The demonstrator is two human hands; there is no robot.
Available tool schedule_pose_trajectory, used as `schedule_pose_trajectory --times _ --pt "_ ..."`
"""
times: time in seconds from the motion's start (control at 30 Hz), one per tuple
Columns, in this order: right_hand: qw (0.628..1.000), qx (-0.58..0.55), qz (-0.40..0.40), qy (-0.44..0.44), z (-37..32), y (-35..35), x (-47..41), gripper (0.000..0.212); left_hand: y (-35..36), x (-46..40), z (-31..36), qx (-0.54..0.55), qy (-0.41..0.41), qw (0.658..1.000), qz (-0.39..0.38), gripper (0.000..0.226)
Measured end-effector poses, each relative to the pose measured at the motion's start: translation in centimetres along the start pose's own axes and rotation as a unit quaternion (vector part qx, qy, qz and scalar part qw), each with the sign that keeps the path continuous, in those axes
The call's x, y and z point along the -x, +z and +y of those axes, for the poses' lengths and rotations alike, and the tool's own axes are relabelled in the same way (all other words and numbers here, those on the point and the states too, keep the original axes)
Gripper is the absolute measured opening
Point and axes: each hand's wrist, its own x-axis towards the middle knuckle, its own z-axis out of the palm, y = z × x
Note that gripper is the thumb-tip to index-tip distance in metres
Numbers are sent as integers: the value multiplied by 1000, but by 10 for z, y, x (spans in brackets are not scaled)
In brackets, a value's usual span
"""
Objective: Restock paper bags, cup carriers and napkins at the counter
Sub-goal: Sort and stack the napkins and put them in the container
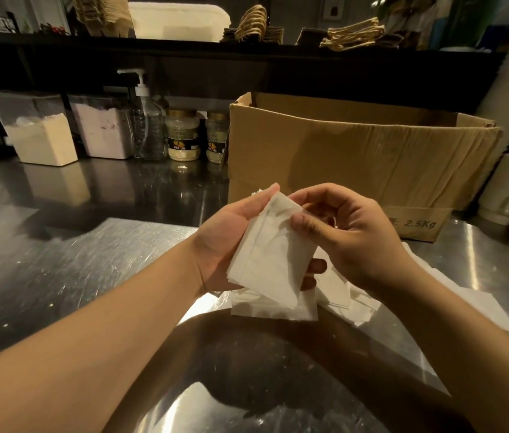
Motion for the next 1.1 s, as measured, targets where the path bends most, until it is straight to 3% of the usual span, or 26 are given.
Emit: schedule_pose_trajectory --times 0.1,0.23,0.33,0.47,0.6,0.73,0.93,1.03,1.1 --pt "1000 8 9 -7 0 0 1 17 -3 -1 -3 -9 -9 999 -33 74" --pt "1000 18 13 -7 1 2 0 17 -5 2 -5 -12 -16 998 -58 79" --pt "997 63 35 -31 4 3 1 20 -3 3 -4 -37 -19 999 -23 58" --pt "989 112 23 -93 6 -5 2 32 -2 2 -2 -33 -26 999 11 64" --pt "980 172 -29 -92 10 -4 2 36 -1 2 -2 -36 -37 999 0 67" --pt "955 265 14 -134 12 4 1 23 -1 1 -2 -54 -46 997 6 62" --pt "972 198 28 -124 11 4 1 15 -5 2 -6 -66 -63 995 -37 47" --pt "986 145 21 -82 9 4 2 16 -7 5 -8 -102 -84 985 -110 43" --pt "991 113 29 -62 9 4 2 14 -5 6 -7 -127 -103 980 -110 40"
